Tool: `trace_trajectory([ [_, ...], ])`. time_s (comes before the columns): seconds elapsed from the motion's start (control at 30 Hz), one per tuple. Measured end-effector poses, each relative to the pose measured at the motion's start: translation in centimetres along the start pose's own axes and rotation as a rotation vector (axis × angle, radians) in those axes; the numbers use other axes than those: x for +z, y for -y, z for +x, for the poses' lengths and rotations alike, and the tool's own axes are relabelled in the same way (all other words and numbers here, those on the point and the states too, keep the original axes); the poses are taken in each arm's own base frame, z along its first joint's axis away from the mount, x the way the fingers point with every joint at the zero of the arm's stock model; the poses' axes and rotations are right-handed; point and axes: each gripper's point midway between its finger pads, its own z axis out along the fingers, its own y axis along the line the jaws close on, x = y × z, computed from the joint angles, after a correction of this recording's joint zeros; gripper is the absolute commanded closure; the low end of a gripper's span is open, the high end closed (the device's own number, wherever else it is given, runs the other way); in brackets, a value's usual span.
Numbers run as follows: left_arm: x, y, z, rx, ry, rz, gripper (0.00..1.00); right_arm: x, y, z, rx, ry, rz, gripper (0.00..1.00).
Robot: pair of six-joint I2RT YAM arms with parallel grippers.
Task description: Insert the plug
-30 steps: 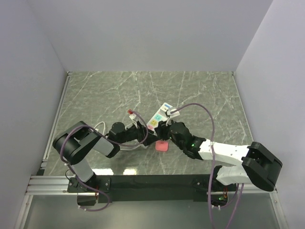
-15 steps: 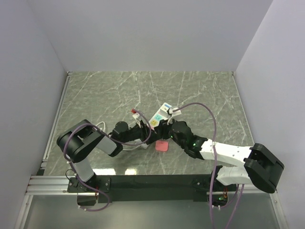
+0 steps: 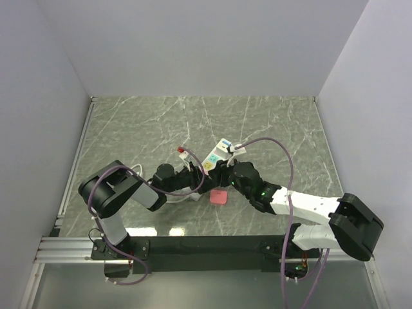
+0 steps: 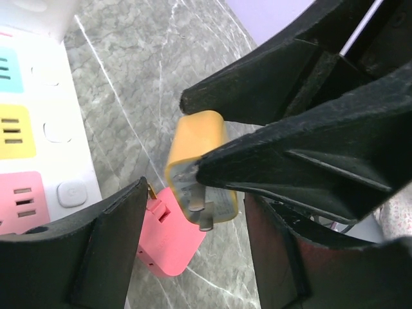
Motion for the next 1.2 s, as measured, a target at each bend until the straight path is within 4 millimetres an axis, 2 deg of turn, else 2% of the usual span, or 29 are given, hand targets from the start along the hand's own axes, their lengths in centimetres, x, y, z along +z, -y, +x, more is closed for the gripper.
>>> trace_trajectory([
  [0.07, 0.0, -0.2, 0.2, -0.013, -0.003, -0.006, 0.35, 0.0, -0.1, 0.1, 0.001, -0.003, -0.004, 0.5],
  [0.17, 0.1, -0.6, 0.6, -0.045, -0.008, -0.019, 0.44, 0.1, -0.2, 0.4, 0.001, -0.016, -0.016, 0.5],
  [0.27, 0.3, -0.4, 0.7, -0.068, -0.011, -0.01, 0.63, 0.1, -0.1, 0.7, -0.001, -0.025, -0.011, 0.5],
  [0.33, 0.5, -0.1, 0.8, -0.076, -0.014, -0.001, 0.7, 0.2, 0.1, 0.7, 0.0, -0.027, -0.005, 0.5],
  [0.37, 0.6, -0.1, 0.7, -0.078, -0.013, 0.0, 0.78, 0.2, 0.3, 0.6, 0.001, -0.026, -0.001, 0.49],
  [0.43, 0.6, -0.1, 0.7, -0.081, -0.012, 0.001, 0.83, 0.2, 0.3, 0.6, 0.003, -0.026, -0.004, 0.47],
  [0.5, 0.6, -0.1, 0.7, -0.081, -0.012, 0.001, 0.86, 0.2, 0.4, 0.6, 0.007, -0.028, -0.008, 0.39],
  [0.53, 0.6, -0.1, 0.6, -0.08, -0.012, 0.002, 0.87, 0.2, 0.5, 0.5, 0.011, -0.028, -0.012, 0.29],
  [0.63, 0.6, -0.1, 0.7, -0.075, -0.013, 0.003, 0.89, 0.0, 0.9, -0.2, 0.03, -0.014, -0.029, 0.19],
  [0.8, 0.6, 0.1, 0.2, -0.046, -0.002, 0.007, 0.89, -1.2, 2.2, -3.3, 0.067, 0.07, -0.064, 0.15],
  [0.87, 0.5, 0.7, -0.5, -0.022, 0.015, 0.021, 0.88, -2.0, 1.7, -5.1, 0.061, 0.122, -0.1, 0.15],
  [1.03, -0.2, 4.0, -3.8, 0.065, 0.094, 0.102, 0.88, -4.4, -0.8, -8.6, 0.011, 0.238, -0.283, 0.16],
  [1.2, -1.8, 8.6, -7.4, 0.159, 0.183, 0.218, 0.86, -5.8, -2.6, -8.7, -0.044, 0.259, -0.451, 0.16],
])
